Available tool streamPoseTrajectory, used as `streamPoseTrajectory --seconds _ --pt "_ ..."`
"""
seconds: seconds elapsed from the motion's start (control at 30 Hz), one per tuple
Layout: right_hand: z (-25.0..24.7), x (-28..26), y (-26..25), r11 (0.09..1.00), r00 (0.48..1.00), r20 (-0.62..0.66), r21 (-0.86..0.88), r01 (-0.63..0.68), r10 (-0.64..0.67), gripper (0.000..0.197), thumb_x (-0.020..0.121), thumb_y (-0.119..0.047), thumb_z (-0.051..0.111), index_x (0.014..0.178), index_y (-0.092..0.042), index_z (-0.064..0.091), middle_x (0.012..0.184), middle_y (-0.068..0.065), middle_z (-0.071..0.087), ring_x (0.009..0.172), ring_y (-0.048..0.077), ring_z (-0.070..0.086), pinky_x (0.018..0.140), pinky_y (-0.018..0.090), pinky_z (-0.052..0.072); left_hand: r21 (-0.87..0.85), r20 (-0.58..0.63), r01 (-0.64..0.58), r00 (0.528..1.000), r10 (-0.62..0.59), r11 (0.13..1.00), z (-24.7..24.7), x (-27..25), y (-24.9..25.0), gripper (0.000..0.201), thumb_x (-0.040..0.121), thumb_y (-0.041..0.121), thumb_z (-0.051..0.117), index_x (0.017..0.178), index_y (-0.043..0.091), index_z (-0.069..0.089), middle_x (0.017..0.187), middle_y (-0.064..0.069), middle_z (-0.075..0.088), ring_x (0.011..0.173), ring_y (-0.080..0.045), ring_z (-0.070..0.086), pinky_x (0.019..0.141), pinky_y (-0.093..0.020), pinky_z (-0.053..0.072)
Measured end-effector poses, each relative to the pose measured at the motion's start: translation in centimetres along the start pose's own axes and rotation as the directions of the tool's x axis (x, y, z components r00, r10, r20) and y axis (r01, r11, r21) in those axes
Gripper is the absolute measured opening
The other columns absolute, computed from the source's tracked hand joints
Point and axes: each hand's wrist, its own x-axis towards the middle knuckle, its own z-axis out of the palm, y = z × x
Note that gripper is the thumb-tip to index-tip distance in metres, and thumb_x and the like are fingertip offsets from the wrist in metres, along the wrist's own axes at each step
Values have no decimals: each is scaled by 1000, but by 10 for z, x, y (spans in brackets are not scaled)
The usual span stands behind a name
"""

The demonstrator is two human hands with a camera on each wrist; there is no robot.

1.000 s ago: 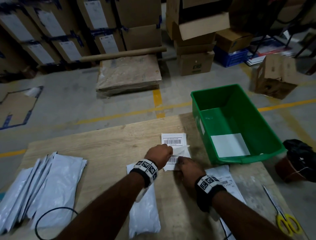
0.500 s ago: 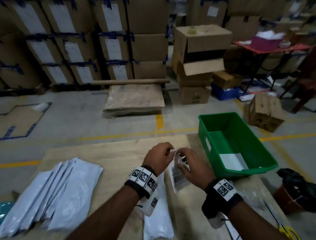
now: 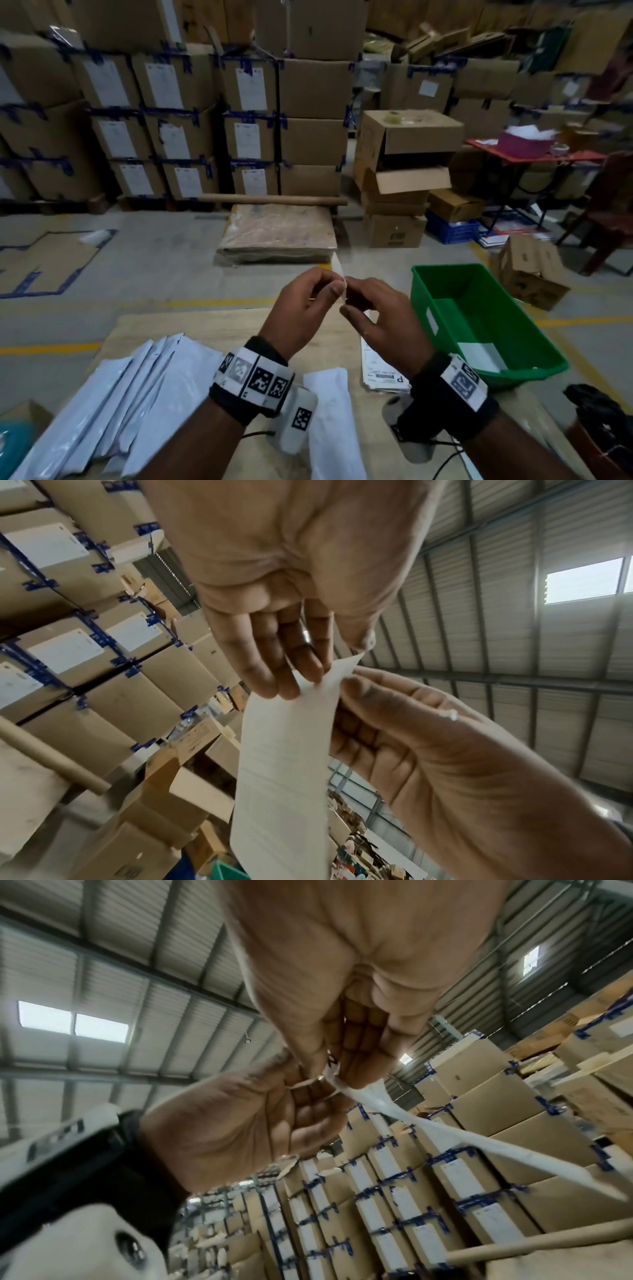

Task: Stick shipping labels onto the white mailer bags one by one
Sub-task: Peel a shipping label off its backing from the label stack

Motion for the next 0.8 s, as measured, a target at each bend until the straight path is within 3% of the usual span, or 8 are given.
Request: streamPoseTrajectory --seconds 0.07,0.13,0.2,0.27,0.33,0.53,0.7,0.8 --pt "-2 6 -6 998 1000 -16 59 12 -11 35 84 -15 65 119 -16 65 92 -8 65 83 -1 61 73 13 47 11 -16 -16 1000 16 1000 -5 0 3 15 93 33 56 101 23 63 99 5 66 91 -11 66 81 -40 57" --pt "-4 11 -8 991 999 -27 135 -16 20 32 87 -19 62 118 -20 66 97 -6 70 87 6 66 75 26 54 22 -28 -41 999 41 999 -8 1 6 11 94 26 58 104 25 63 106 3 62 93 -12 66 81 -40 58" --pt "-5 15 -8 979 998 -32 200 -52 59 30 90 -23 59 118 -23 67 102 -6 72 92 9 68 77 37 57 28 -35 -65 997 66 998 -8 1 11 11 94 21 60 104 24 63 108 2 62 93 -10 66 80 -37 58" --pt "-6 17 -5 977 997 -39 209 -50 60 28 92 -27 56 116 -23 68 101 -8 73 91 9 69 75 41 58 58 -24 -86 996 88 995 -8 3 14 12 93 18 60 105 20 63 106 1 63 93 -8 66 78 -30 57" --pt "-8 18 -3 979 998 -41 201 -43 53 28 93 -32 54 113 -21 70 96 -8 73 86 11 70 72 41 58 103 -5 -105 994 107 989 -8 4 15 14 93 16 61 106 18 63 106 2 64 94 -6 65 78 -24 55" --pt "-12 21 -1 965 998 -14 258 -54 60 24 94 -26 56 107 -13 72 91 -4 73 81 10 70 67 24 57 230 26 -126 992 123 965 -8 5 15 19 92 17 62 111 18 62 110 6 61 97 -5 63 82 -30 56" --pt "-12 23 0 957 998 18 284 -57 54 22 94 -15 56 109 -11 71 93 -2 73 82 11 70 68 22 56 244 29 -143 990 140 959 -12 5 15 19 92 19 62 111 19 62 110 7 60 97 -6 63 82 -31 56" --pt "-9 24 2 953 999 20 300 -53 49 21 94 -12 56 110 -16 69 91 0 73 82 13 70 69 26 58 242 18 -138 990 138 960 -14 5 13 18 93 19 61 110 19 62 109 8 61 97 -6 63 82 -31 56"
